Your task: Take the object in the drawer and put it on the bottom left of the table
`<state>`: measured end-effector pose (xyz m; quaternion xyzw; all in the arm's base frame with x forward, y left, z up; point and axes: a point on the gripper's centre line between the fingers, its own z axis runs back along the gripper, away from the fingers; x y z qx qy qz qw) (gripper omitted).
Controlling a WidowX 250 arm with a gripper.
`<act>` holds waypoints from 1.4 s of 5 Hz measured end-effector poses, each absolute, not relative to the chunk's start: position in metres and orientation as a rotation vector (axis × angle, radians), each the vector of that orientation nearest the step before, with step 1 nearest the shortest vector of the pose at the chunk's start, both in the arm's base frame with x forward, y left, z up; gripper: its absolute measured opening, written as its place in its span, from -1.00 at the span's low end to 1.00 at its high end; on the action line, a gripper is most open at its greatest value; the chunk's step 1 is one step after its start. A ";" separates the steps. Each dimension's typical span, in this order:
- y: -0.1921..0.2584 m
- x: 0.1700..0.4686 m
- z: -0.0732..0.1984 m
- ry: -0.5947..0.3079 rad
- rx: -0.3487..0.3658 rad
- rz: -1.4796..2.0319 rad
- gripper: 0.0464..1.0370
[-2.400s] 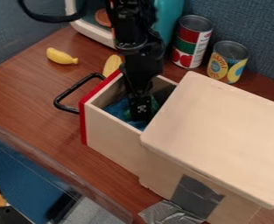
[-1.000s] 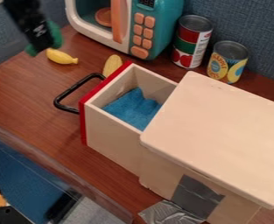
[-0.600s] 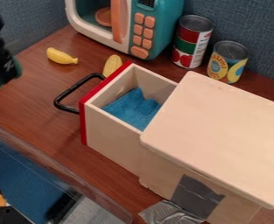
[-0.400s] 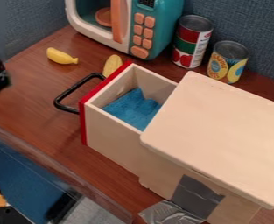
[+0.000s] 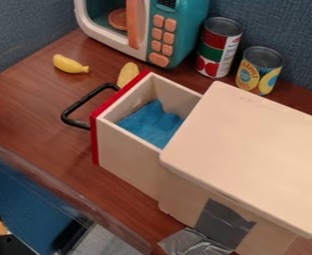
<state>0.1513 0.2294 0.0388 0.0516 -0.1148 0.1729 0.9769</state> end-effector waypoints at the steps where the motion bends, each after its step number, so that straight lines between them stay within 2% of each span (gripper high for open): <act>1: 0.233 0.156 0.032 -0.232 0.081 0.351 0.68; 2: 0.229 0.158 0.029 -0.236 0.059 0.313 0.75; 3: 0.218 0.158 0.026 -0.230 0.030 0.265 0.94; 6: 0.202 0.177 0.075 -0.331 0.062 0.158 0.93; 7: 0.207 0.182 0.094 -0.328 0.039 0.164 0.93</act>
